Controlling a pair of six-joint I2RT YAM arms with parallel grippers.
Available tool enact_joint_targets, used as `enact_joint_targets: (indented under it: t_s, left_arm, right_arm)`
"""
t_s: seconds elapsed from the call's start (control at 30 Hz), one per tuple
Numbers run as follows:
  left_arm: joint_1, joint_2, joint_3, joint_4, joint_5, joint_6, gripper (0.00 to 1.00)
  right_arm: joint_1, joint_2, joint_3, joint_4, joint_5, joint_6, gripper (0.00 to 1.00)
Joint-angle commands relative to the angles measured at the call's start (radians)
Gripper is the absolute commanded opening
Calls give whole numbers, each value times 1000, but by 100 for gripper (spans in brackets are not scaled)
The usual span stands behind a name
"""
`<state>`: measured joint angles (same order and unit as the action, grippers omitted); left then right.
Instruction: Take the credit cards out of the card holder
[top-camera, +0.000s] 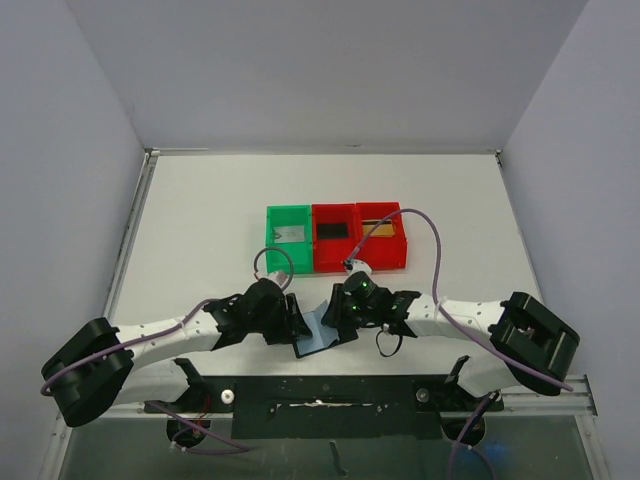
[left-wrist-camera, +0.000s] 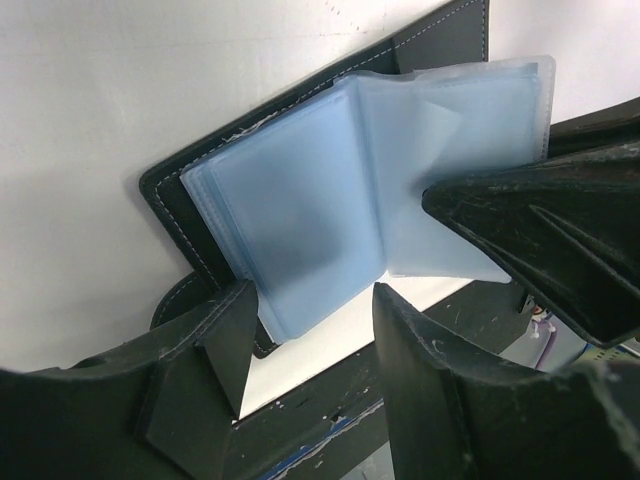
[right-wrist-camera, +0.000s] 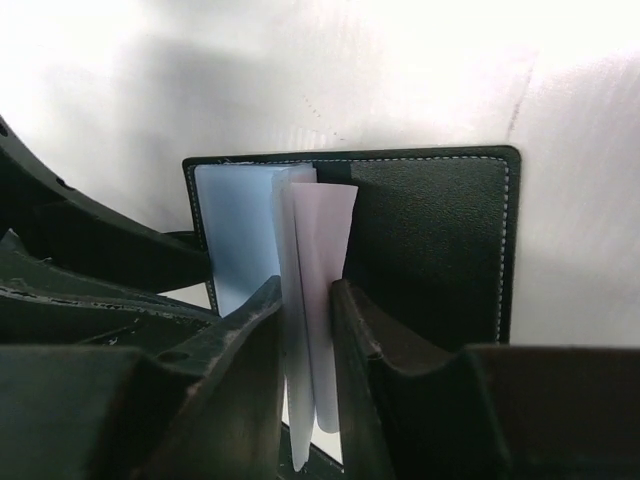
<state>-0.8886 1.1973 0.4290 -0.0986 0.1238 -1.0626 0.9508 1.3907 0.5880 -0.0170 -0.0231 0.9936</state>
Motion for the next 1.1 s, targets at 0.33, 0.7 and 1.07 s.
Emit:
enact_joint_targets:
  t_s: [0.33,0.7,1.07]
  left_arm:
    - [-6,-76,34,-46,-76,-39,52]
    - [-6,-60,44,-20,-58,-53,52]
    - [-12,21,29,55,-29,-67,52]
  right_arm:
    - [-3,-209,125,-318,276,-56,52]
    - [5,-87,64,-39,-4,-65,46]
    - [44,59,-56,-28,20,51,41]
